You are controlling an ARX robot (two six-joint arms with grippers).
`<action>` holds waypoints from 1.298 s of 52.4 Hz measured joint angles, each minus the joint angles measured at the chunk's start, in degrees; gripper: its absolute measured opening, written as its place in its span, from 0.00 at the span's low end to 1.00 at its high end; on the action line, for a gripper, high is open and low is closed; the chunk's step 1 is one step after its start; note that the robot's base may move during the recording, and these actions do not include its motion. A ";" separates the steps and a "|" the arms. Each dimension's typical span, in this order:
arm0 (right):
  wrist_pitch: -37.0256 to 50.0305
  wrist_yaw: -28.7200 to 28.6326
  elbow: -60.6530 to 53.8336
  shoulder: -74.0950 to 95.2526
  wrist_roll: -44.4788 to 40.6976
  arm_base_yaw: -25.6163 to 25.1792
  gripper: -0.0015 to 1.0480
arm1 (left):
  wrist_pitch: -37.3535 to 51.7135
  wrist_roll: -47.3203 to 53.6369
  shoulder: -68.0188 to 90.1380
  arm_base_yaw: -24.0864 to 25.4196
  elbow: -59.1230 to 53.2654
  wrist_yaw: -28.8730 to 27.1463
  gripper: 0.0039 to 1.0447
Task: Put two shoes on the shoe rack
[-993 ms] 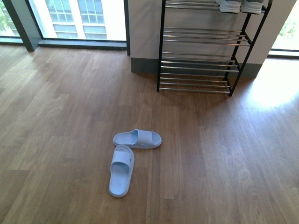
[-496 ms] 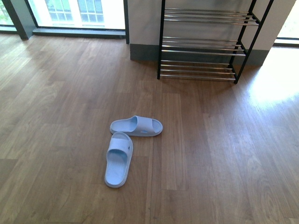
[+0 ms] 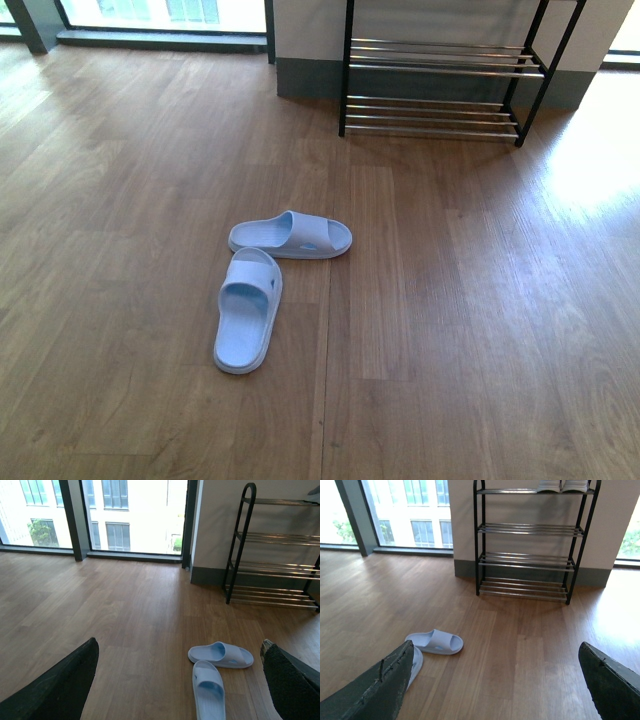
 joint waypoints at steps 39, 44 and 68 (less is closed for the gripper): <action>0.00 -0.02 0.00 0.00 0.00 0.00 0.91 | 0.00 0.00 0.00 0.00 0.00 -0.04 0.91; 0.00 -0.02 0.00 0.00 0.00 0.00 0.91 | 0.00 0.00 0.00 0.00 0.00 -0.02 0.91; 0.00 -0.02 0.00 0.02 0.00 0.00 0.91 | 0.00 0.00 0.00 0.00 0.00 0.00 0.91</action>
